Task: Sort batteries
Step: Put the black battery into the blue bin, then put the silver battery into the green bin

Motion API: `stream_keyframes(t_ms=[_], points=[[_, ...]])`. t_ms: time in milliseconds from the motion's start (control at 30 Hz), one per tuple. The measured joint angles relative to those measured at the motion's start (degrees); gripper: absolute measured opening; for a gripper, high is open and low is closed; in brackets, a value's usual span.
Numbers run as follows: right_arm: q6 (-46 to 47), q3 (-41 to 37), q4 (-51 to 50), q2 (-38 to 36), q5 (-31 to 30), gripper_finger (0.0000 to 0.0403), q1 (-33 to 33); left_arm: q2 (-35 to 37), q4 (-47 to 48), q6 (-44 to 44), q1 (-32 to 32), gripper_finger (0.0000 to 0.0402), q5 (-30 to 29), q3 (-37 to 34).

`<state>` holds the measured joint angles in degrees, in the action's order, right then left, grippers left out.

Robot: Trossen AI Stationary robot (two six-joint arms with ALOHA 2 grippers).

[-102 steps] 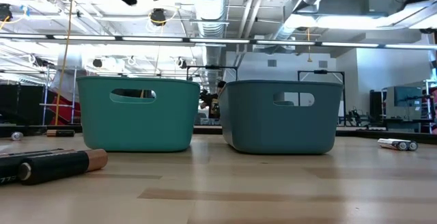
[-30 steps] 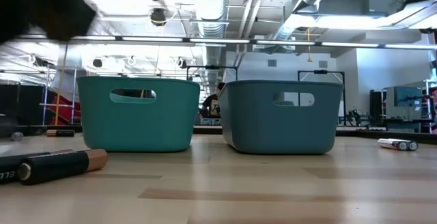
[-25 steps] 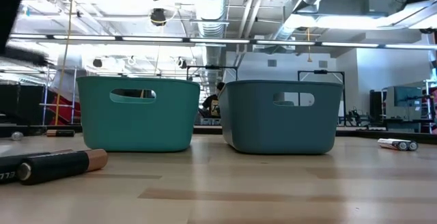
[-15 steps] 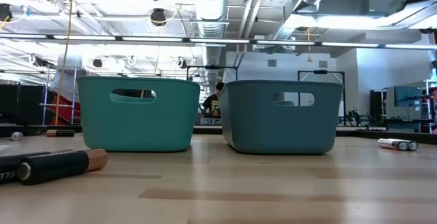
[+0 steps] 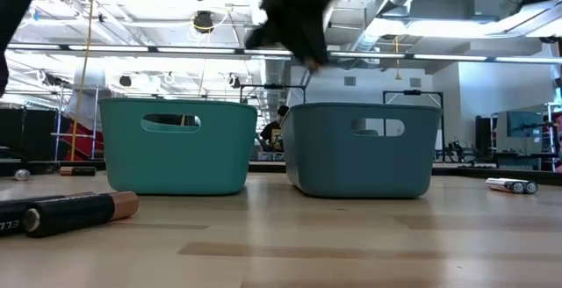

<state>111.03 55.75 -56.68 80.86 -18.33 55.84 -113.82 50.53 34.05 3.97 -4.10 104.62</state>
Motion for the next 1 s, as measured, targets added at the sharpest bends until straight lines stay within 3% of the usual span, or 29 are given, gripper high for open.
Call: stream_keyframes(t_ms=[133,467,733,1000], points=[[2.33,0.00,0.53,0.02,0.00,0.0118,-1.75,-5.70,-1.73,-4.93,-1.12,0.0038,4.23,0.00],[6.67,0.00,0.87,0.02,0.00,0.0118,-4.75,-14.62,-1.93,-11.68,-1.79,0.0039,7.40,0.00],[9.68,0.00,0.96,0.02,0.00,0.0118,-5.75,-14.37,-2.14,-14.90,-1.92,0.0133,6.73,0.00],[11.42,0.00,1.02,0.02,0.00,0.0118,-5.78,-12.04,0.37,-21.58,-2.16,0.0149,6.78,0.94]])
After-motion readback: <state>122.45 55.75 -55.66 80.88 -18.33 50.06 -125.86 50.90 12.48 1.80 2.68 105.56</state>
